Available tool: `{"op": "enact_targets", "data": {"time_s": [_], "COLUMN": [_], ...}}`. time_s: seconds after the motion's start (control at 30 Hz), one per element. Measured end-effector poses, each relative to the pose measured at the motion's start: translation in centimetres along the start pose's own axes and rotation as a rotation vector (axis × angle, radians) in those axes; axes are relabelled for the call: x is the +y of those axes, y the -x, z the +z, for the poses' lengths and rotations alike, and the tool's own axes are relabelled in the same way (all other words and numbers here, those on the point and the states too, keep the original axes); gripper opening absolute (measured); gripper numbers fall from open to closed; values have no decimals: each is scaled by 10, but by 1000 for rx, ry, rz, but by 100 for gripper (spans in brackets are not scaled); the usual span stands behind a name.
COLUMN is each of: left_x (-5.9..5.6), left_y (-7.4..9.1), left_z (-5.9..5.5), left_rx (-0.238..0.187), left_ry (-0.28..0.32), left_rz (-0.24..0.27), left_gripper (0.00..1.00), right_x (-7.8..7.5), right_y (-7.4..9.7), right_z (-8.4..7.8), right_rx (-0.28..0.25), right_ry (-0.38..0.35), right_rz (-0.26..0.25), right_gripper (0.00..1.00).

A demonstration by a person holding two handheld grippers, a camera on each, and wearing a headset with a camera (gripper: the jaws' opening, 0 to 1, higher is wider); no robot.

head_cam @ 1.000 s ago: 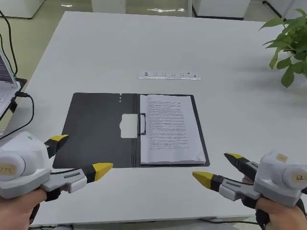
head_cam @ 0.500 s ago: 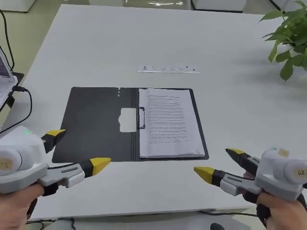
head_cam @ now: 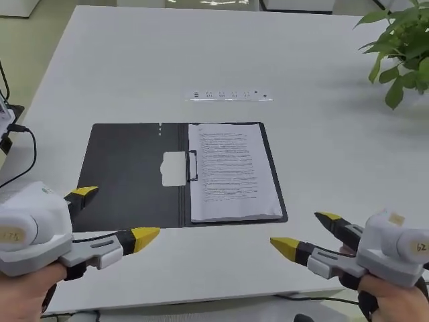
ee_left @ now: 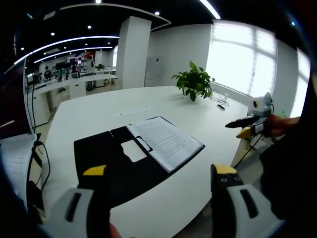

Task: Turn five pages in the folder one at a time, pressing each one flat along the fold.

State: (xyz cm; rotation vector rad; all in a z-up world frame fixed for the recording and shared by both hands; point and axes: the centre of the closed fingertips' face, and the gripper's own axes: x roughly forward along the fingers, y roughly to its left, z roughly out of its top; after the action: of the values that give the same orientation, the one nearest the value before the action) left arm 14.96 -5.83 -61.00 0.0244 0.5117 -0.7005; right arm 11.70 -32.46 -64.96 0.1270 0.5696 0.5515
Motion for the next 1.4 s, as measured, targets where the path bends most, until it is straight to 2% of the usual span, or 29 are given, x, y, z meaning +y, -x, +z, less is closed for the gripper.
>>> {"op": "enact_targets", "data": {"time_s": [0.3, 0.6, 1.4], "left_x": [-6, -7, -22], "left_y": [-13, -21, -49], "left_z": [6, 7, 15], "left_rx": [5, 17, 31], "left_ry": [-13, -20, -40], "left_rz": [-21, -32, -79], "left_gripper": [84, 84, 83], "right_x": [-8, -17, -26], "right_y": [0, 3, 5], "right_z": [1, -3, -6], "right_rx": [-10, -7, -5], "right_ry": [-14, -29, -44], "right_rz": [-9, -21, -26], "right_gripper": [77, 77, 76]}}
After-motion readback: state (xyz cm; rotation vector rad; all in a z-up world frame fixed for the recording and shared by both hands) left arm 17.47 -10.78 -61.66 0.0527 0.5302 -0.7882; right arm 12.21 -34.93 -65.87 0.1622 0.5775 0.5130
